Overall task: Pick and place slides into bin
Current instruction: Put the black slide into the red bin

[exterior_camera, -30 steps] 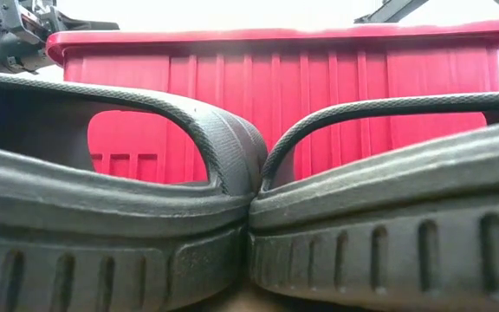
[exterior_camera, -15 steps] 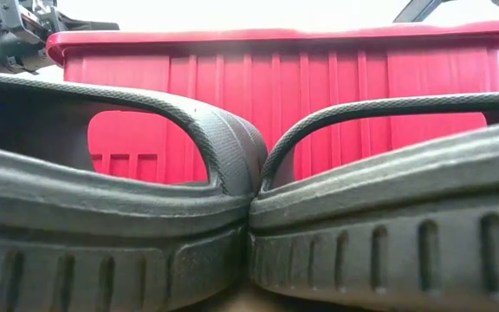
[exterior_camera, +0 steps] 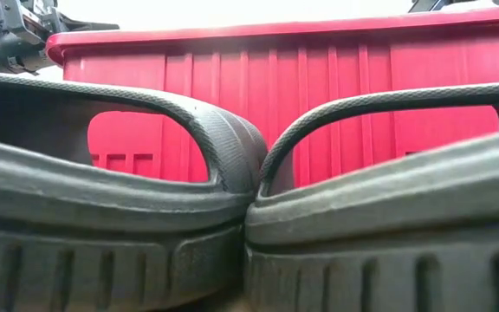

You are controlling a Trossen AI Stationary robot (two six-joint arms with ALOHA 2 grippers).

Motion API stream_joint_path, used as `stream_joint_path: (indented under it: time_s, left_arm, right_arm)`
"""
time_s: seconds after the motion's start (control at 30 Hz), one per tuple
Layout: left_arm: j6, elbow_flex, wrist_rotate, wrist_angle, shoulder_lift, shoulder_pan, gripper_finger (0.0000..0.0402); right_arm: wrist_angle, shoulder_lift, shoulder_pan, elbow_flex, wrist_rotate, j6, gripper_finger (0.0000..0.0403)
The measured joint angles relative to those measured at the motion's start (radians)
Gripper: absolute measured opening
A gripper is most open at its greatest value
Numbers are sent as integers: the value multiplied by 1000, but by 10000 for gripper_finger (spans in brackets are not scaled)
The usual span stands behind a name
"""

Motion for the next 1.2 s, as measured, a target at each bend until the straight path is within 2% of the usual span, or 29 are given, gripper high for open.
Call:
stream_joint_path:
  time_s: [0.23, 0.37, 0.8, 1.0, 1.2]
  left_arm:
    - [-41, 0, 4, 0, 0, 0, 21]
    - [-53, 0, 5, -2, 0, 0, 21]
    - [-44, -1, 6, -9, 0, 0, 21]
    - [-41, -1, 4, -25, 0, 0, 21]
    - [-44, 0, 5, -46, 0, 0, 21]
  right_arm:
    - [43, 0, -44, -1, 130, 44, 87]
    - [48, -1, -83, 0, 145, 68, 112]
    - [23, -6, -100, 16, 128, 51, 124]
    - [49, -99, -97, 46, 231, 69, 149]
    - [80, -187, -95, 47, 273, 66, 175]
